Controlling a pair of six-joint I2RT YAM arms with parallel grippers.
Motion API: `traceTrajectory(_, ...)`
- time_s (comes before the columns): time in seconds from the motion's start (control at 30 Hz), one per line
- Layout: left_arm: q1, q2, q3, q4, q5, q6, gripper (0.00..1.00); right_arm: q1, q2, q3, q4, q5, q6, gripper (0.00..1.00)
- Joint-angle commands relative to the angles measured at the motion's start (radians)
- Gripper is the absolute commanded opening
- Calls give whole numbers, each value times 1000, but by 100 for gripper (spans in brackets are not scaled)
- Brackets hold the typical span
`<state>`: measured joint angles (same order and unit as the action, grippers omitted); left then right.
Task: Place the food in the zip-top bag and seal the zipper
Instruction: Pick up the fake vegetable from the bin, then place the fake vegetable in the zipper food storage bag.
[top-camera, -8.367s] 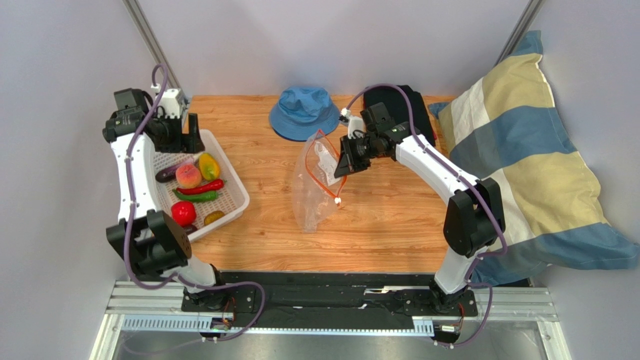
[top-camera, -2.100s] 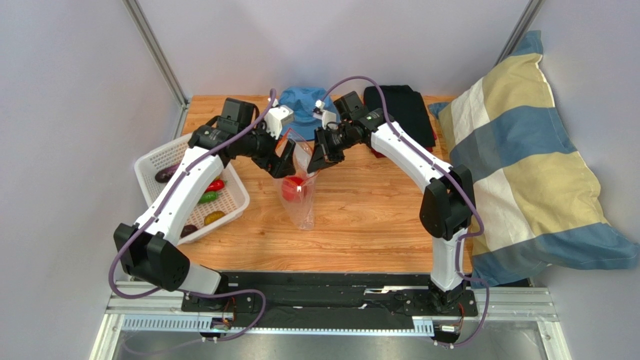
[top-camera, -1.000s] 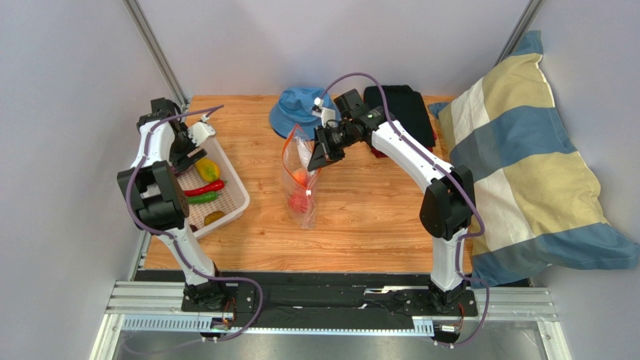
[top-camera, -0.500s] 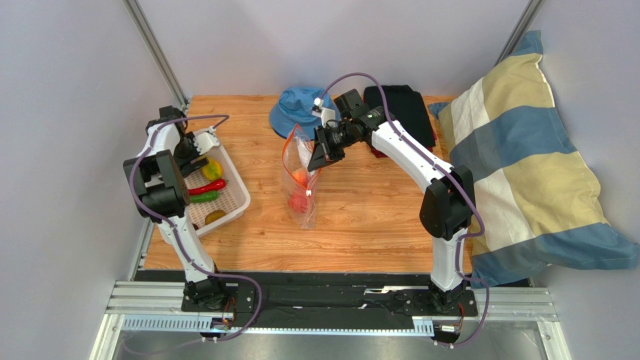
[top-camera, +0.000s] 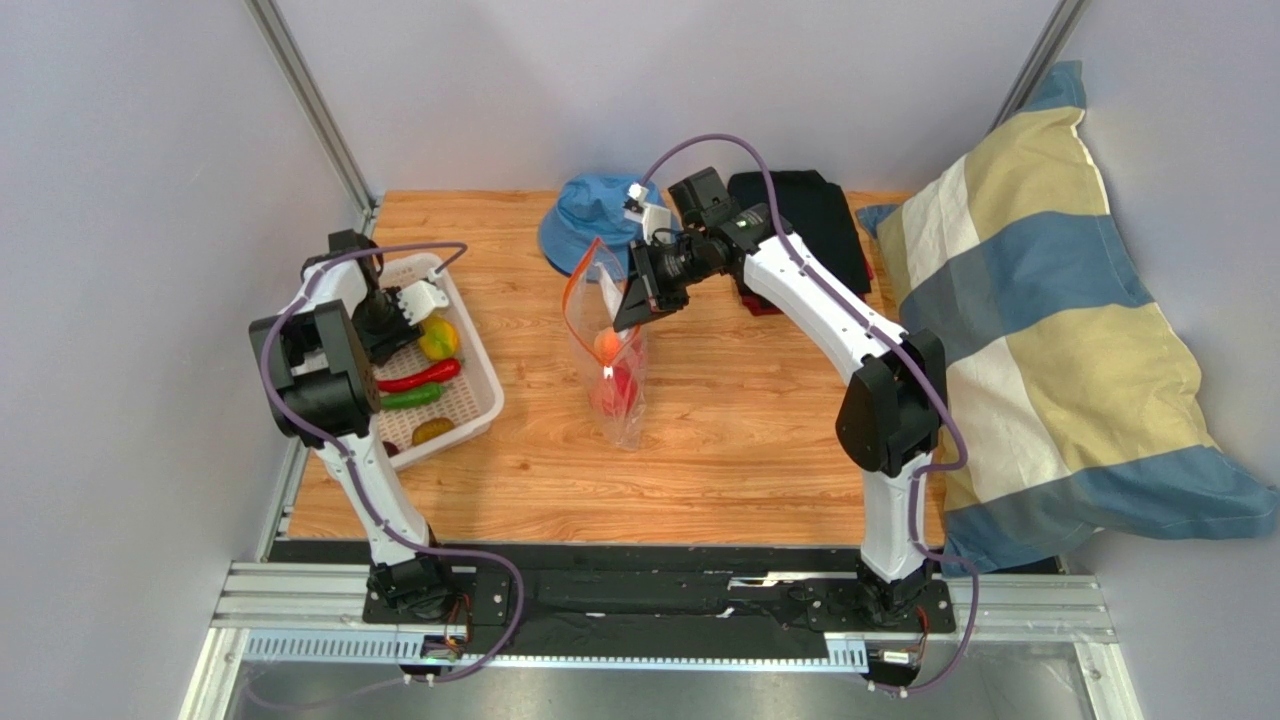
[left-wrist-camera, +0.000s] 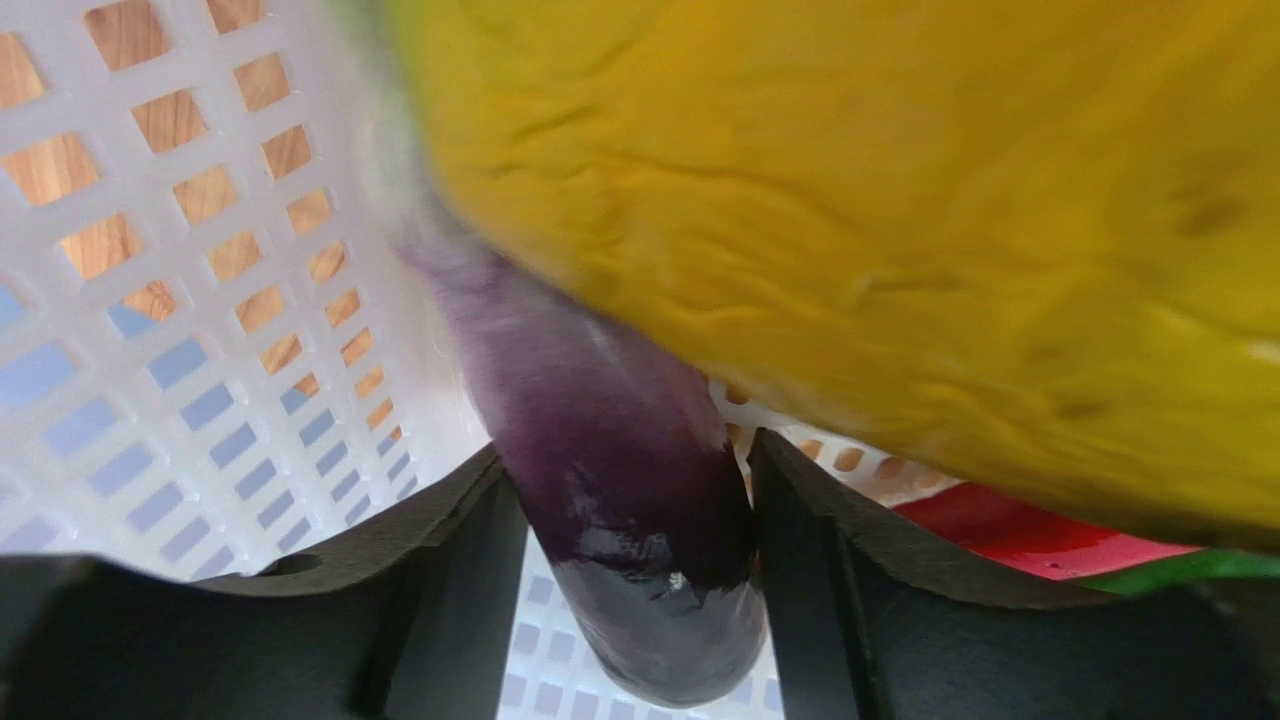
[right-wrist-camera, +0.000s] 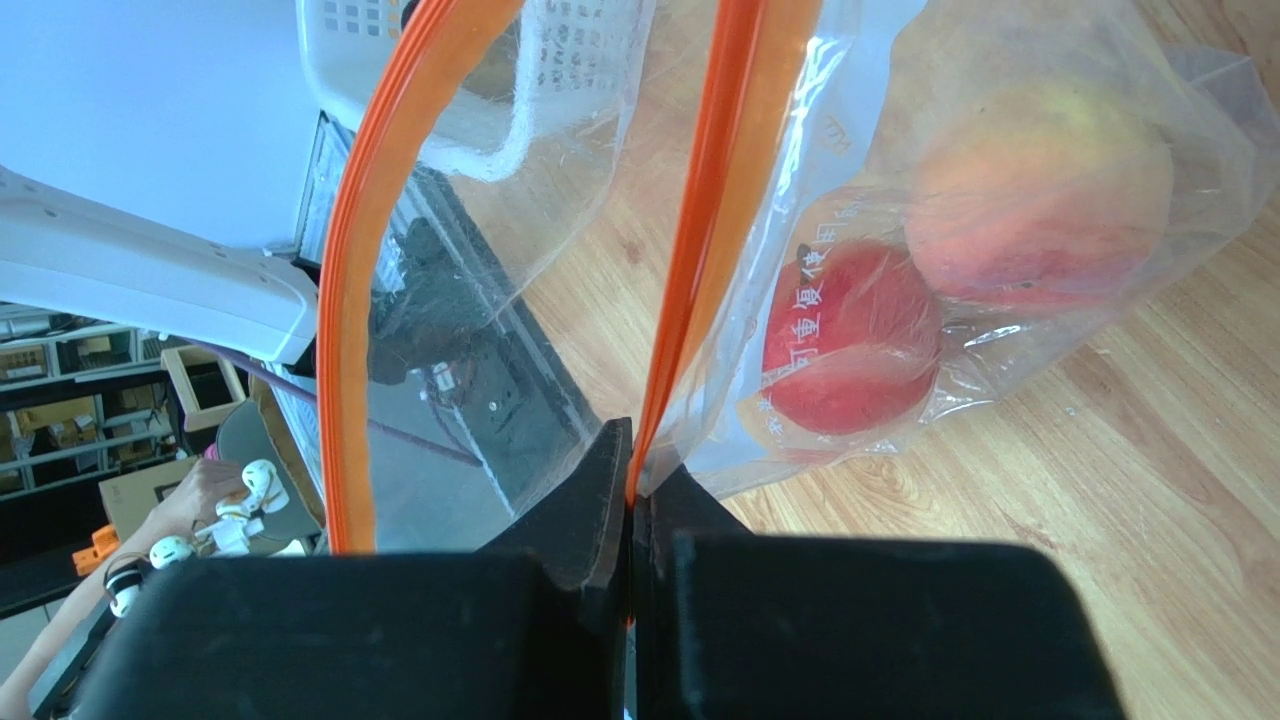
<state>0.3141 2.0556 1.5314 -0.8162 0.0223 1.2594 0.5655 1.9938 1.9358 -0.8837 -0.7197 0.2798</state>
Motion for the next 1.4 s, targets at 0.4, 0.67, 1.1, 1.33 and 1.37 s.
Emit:
traceTrajectory(0.4, 13, -271, 171, -141, 273, -205, 24, -4, 5, 49, -14, 14, -17, 0)
traceTrajectory(0.67, -42, -425, 374, -207, 577, -481, 20, -4, -10, 32, -5, 34, -21, 0)
traceTrajectory(1.1, -458, -802, -86, 544, 538, -1254, 12, -6, -7, 43, 3, 31, -8, 0)
traceTrajectory(1.33, -665, -879, -436, 880, 352, -1597, 8, -6, -9, 42, 9, 25, 7, 0)
traceTrajectory(1.37, -687, -885, -467, 919, 305, -1614, 8, -7, -10, 38, 9, 19, 10, 0)
